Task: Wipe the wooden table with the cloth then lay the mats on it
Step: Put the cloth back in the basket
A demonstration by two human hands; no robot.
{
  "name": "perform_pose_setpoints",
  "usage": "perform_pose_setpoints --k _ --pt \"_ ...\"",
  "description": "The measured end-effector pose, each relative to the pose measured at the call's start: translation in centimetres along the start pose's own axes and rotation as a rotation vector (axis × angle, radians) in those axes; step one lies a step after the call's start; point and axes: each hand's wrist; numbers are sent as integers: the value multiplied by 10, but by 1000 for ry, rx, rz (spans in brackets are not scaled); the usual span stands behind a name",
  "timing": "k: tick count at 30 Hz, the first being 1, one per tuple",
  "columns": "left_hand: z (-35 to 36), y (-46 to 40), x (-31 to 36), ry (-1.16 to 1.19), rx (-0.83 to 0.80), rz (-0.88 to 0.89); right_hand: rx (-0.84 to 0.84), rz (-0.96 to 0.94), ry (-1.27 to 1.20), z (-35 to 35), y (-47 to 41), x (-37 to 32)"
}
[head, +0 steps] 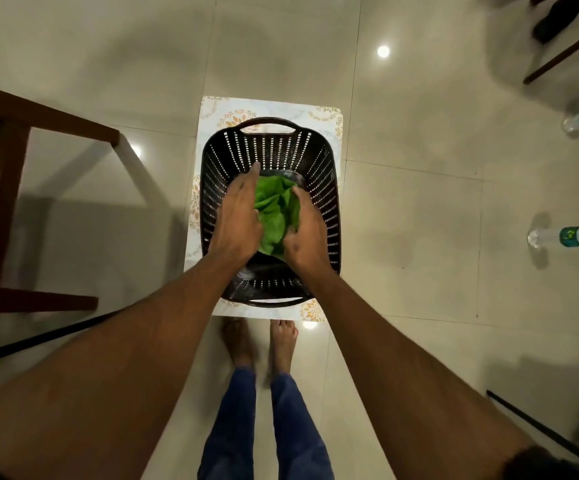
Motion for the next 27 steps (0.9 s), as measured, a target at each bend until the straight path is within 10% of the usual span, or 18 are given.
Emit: perform_pose_setpoints --k 5,12,27 --pt "1 -1 7 -255 -119 111 -145 -5 349 -7 -3 -12" --pt "-19 17 5 -300 405 90 296 -489 556 -41 5 -27" --pt "-13 29 -35 117 315 -332 230 -187 244 -55 7 14"
Point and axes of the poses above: each hand's wrist, its own y-axis away from the middle knuckle, its own z-axis out of the palm, x = y × z, and after that the axes turned 14 degrees about -y, right-handed
